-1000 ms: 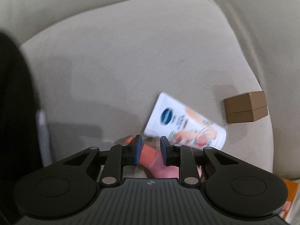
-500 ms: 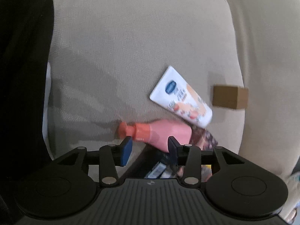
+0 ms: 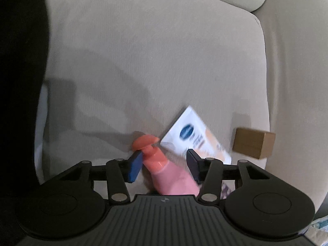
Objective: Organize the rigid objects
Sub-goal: 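Grasp the pink spray bottle with the left gripper while the right holds the dispenser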
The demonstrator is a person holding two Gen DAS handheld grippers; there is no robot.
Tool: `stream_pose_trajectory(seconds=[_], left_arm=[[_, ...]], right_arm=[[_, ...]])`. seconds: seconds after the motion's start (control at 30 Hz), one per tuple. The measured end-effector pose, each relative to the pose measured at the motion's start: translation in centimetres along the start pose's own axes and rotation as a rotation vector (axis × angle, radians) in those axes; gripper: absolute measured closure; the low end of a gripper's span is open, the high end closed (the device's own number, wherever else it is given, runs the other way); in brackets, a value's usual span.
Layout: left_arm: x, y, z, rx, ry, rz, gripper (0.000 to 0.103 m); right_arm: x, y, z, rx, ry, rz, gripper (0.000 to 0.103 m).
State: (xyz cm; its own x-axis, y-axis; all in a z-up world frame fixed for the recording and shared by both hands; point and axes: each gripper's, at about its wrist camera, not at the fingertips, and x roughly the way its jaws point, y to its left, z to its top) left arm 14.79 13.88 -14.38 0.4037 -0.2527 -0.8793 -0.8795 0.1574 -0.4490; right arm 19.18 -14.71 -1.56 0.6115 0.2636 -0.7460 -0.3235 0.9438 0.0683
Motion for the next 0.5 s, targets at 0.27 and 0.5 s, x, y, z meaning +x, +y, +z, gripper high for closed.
stream_pose_trajectory(seconds=[0.27,0.5], left_arm=[[1.5,-1.6,-0.6,0.174,-0.012,0.071,0.066],[1.8,-2.4,-1.9,0.265,-0.049,0.043,0.069]], right_arm=[[0.0,0.1,-0.2,-0.014,0.004,-0.020,0.044],[-0.4,-0.5,-0.5,0.000,0.001,-0.050,0.044]])
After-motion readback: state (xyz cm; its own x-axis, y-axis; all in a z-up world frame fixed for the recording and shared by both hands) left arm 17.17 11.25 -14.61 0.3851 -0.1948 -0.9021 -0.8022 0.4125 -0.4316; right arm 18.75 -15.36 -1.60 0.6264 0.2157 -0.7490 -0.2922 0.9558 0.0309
